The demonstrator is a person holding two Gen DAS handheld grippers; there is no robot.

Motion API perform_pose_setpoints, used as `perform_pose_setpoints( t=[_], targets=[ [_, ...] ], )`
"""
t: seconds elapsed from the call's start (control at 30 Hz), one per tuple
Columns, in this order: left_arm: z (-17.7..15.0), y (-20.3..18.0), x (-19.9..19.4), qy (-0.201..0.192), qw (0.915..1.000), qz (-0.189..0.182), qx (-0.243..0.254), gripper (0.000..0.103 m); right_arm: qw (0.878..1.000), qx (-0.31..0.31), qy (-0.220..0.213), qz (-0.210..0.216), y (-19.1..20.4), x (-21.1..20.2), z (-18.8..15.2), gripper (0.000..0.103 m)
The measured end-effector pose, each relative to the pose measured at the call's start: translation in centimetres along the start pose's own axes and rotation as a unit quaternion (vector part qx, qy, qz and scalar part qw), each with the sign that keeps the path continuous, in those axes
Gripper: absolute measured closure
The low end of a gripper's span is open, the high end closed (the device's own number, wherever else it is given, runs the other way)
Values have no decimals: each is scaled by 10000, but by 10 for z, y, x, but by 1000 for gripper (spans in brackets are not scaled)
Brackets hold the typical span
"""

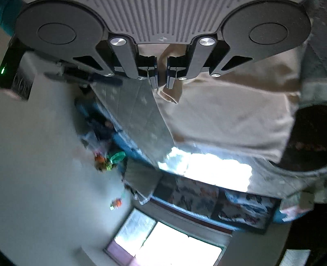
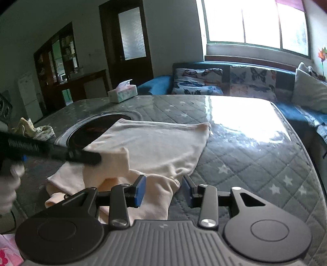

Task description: Fold clothes

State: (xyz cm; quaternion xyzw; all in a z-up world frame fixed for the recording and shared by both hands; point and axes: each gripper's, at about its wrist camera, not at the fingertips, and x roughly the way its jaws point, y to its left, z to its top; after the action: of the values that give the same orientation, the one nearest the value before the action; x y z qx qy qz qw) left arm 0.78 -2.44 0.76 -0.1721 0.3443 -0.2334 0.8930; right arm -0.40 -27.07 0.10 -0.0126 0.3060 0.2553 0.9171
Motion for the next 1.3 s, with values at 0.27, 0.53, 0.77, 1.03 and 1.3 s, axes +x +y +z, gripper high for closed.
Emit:
perform_pose_setpoints(
  t=[0.27,0.53,0.77,1.03,1.3],
  targets=[
    [-13,16,-7,148,9997,121,179,70,9997,140,139,117,-1,10,-5,64],
    [0,79,-25,-128,9977,642,-170,70,9989,66,377,258,12,35,-7,64],
    [6,127,-25,-198,9947,859,-536,72,9979,27,589,278,18,52,-11,64],
    [8,127,-37,-392,9953,701,-533,67,9978,47,601,272,17,52,-6,65],
    [3,115,-26,-275,9956,895,11,70,9987,-67,499,-41,20,53,-2,95]
  ],
)
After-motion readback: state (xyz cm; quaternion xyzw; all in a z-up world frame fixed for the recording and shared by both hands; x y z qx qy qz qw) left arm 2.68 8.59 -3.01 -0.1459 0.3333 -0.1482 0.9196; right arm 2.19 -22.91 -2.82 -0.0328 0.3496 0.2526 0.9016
